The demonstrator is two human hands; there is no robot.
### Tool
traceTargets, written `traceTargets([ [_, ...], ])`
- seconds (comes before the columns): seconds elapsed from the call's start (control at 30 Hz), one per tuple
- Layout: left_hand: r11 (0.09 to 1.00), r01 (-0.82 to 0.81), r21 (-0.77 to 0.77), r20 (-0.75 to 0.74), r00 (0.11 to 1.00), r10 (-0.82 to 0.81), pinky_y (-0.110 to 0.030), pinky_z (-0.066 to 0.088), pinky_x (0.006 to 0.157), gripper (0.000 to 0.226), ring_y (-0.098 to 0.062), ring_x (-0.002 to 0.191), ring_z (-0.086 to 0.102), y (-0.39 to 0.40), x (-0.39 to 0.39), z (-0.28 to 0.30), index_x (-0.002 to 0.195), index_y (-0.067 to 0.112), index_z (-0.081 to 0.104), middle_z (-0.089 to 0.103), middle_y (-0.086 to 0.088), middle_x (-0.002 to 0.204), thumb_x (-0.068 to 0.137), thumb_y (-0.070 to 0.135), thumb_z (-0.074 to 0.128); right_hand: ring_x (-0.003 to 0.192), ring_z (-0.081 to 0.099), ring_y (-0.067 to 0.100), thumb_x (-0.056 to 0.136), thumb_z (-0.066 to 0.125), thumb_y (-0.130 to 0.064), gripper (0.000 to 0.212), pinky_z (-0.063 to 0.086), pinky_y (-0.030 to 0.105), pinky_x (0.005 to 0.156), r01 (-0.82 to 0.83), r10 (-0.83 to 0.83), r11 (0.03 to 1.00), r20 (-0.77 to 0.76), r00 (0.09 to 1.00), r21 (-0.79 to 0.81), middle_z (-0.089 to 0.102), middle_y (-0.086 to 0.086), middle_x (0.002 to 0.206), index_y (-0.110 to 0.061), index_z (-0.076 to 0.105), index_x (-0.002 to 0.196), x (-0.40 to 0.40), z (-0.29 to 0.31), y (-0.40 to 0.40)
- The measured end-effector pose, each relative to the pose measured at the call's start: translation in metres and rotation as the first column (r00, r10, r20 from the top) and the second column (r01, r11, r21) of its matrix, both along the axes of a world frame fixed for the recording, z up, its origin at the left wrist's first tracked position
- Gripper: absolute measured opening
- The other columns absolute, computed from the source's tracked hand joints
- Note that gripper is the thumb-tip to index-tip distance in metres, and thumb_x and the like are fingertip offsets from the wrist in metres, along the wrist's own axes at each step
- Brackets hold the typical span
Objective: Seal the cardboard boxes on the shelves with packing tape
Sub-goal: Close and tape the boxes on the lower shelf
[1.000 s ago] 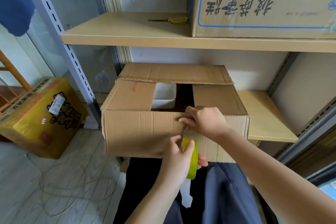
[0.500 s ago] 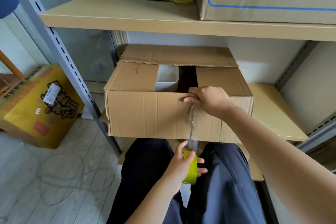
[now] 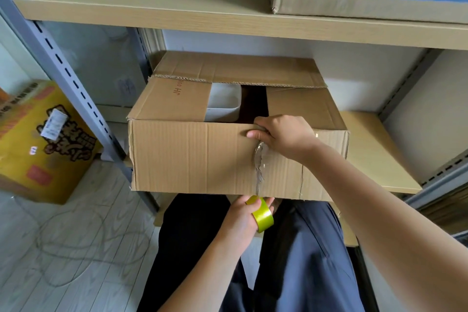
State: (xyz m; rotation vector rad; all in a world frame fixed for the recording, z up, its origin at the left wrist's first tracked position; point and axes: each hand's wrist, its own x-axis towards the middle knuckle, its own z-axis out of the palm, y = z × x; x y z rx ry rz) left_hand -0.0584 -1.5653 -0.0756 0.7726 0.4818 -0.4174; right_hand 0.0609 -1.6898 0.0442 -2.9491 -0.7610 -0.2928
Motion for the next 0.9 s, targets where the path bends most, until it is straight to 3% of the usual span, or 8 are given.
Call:
traceTargets([
  [0.07,0.999,-0.024,0.044,0.023,0.999,0.023,-0.034,0.06,0.077,0.008,-0.028,0.082,0.074,-0.001,-0.005,0.005,0.094,-0.005,0.049,0.065,-0.023,0.092,0.092,-0.012,0.053,0.087,0.061,0.022,0.094,0.028,-0.068,0.053,0.037,0.032,0.059,0.008,-0.008,1.0,-0.021,1.0,-0.002,0.06,-0.008,0.084,-0.024,0.056,0.098,-0.001,0.002,0.001],
  [0.17,0.975,-0.033,0.219,0.116,0.993,0.008,-0.022,0.057,0.063,0.01,-0.017,0.069,0.072,-0.001,-0.02,0.023,0.095,-0.011,0.061,0.072,-0.016,0.077,0.085,-0.01,0.062,0.117,0.054,0.018,0.094,0.019,-0.067,0.061,0.046,0.035,0.08,-0.003,0.002,1.0,-0.056,0.998,-0.013,0.059,-0.011,0.128,-0.035,0.051,0.134,-0.006,0.006,0.002],
  [0.33,0.944,-0.135,0.301,0.306,0.951,0.039,-0.023,0.053,0.073,0.013,-0.014,0.078,0.071,0.006,-0.046,0.056,0.091,0.003,0.073,0.076,-0.009,0.088,0.083,-0.006,0.066,0.151,0.003,0.009,0.104,0.019,-0.05,0.059,0.012,0.031,0.12,-0.002,-0.004,1.0,-0.182,0.983,-0.028,0.007,-0.013,0.164,-0.027,0.013,0.158,-0.023,0.013,0.011],
  [0.5,0.881,-0.218,0.42,0.468,0.884,-0.004,-0.028,0.054,0.085,0.018,-0.014,0.089,0.072,0.014,-0.048,0.084,0.088,0.024,0.078,0.077,-0.001,0.092,0.072,0.022,0.071,0.15,-0.002,0.004,0.096,0.021,-0.06,0.075,-0.002,0.022,0.122,-0.044,0.079,0.993,-0.344,0.936,0.11,0.002,-0.005,0.165,-0.019,0.012,0.158,-0.077,0.037,0.008],
  [0.63,0.856,-0.226,0.465,0.537,0.841,-0.069,-0.022,0.052,0.079,0.015,-0.009,0.087,0.071,0.018,-0.044,0.101,0.087,0.012,0.077,0.077,0.002,0.091,0.075,0.019,0.072,0.147,-0.001,-0.005,0.084,0.042,-0.075,0.094,0.0,0.014,0.116,-0.086,0.11,0.993,-0.415,0.903,0.076,-0.001,-0.019,0.162,-0.029,0.006,0.158,-0.112,0.065,-0.008],
  [0.73,0.86,-0.202,0.468,0.516,0.853,-0.081,-0.015,0.05,0.071,0.013,-0.008,0.079,0.071,0.017,-0.043,0.106,0.075,0.017,0.078,0.077,0.002,0.084,0.078,0.005,0.074,0.145,0.007,-0.009,0.085,0.049,-0.072,0.087,0.012,0.014,0.117,-0.139,0.15,0.989,-0.305,0.94,0.056,0.008,-0.023,0.16,-0.038,0.013,0.156,-0.118,0.066,-0.014],
  [0.8,0.862,-0.22,0.456,0.524,0.849,-0.061,-0.016,0.051,0.07,0.004,-0.011,0.076,0.068,0.015,-0.04,0.106,0.079,0.011,0.075,0.075,0.0,0.082,0.08,0.014,0.077,0.144,0.022,-0.005,0.092,0.049,-0.063,0.073,0.027,0.021,0.116,-0.157,0.159,0.987,-0.199,0.967,0.028,0.021,-0.018,0.159,-0.036,0.024,0.155,-0.114,0.063,-0.014],
  [0.9,0.826,-0.267,0.497,0.556,0.828,-0.067,-0.028,0.049,0.075,0.049,-0.016,0.078,0.061,0.013,-0.029,0.113,0.09,0.005,0.071,0.071,-0.01,0.085,0.068,0.048,0.075,0.135,0.047,0.013,0.096,0.053,-0.049,0.059,0.047,0.031,0.101,-0.186,0.185,0.982,-0.033,0.982,-0.024,0.043,-0.007,0.152,-0.026,0.041,0.149,-0.106,0.069,-0.012],
])
